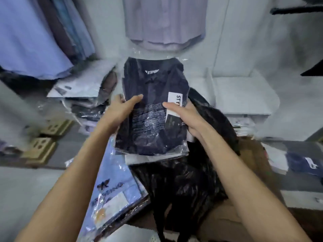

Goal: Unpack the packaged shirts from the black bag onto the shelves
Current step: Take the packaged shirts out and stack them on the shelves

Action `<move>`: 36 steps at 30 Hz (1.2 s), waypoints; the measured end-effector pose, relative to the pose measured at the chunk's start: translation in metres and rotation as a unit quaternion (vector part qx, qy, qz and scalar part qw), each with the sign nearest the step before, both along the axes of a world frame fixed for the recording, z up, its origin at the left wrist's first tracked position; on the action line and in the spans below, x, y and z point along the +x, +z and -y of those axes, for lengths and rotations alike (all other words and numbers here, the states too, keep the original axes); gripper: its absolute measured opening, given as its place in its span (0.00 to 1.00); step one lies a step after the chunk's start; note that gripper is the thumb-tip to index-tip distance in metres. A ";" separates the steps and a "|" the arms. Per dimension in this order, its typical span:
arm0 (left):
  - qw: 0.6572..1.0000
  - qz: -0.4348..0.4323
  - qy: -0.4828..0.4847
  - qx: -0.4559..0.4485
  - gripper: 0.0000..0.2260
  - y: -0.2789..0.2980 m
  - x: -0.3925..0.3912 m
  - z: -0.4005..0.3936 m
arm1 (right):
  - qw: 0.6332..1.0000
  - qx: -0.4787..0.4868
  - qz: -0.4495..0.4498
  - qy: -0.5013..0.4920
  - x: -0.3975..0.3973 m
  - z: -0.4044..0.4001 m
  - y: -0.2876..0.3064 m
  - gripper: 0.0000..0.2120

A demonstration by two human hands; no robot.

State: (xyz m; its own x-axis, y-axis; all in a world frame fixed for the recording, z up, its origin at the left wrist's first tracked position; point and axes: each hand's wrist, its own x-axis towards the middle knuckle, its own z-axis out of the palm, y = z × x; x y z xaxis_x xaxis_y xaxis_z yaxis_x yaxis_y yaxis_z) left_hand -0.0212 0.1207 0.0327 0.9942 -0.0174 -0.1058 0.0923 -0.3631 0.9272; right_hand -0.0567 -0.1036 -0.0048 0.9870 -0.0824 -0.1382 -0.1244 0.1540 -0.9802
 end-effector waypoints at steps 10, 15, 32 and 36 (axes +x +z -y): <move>0.979 -0.030 0.201 -0.014 0.39 -0.036 -0.078 -0.184 | 0.981 -0.015 -0.005 0.194 0.009 -0.173 -0.033 0.28; 0.965 -0.093 0.232 -0.077 0.23 -0.086 -0.119 -0.193 | 0.972 -0.028 -0.052 0.228 -0.014 -0.192 -0.078 0.34; 0.956 -0.169 0.200 -0.135 0.22 -0.153 -0.154 -0.175 | 0.949 -0.160 -0.109 0.248 -0.028 -0.189 -0.117 0.55; 0.957 -0.172 0.195 -0.131 0.33 -0.153 -0.138 -0.171 | 0.950 -0.184 -0.116 0.225 -0.026 -0.182 -0.117 0.55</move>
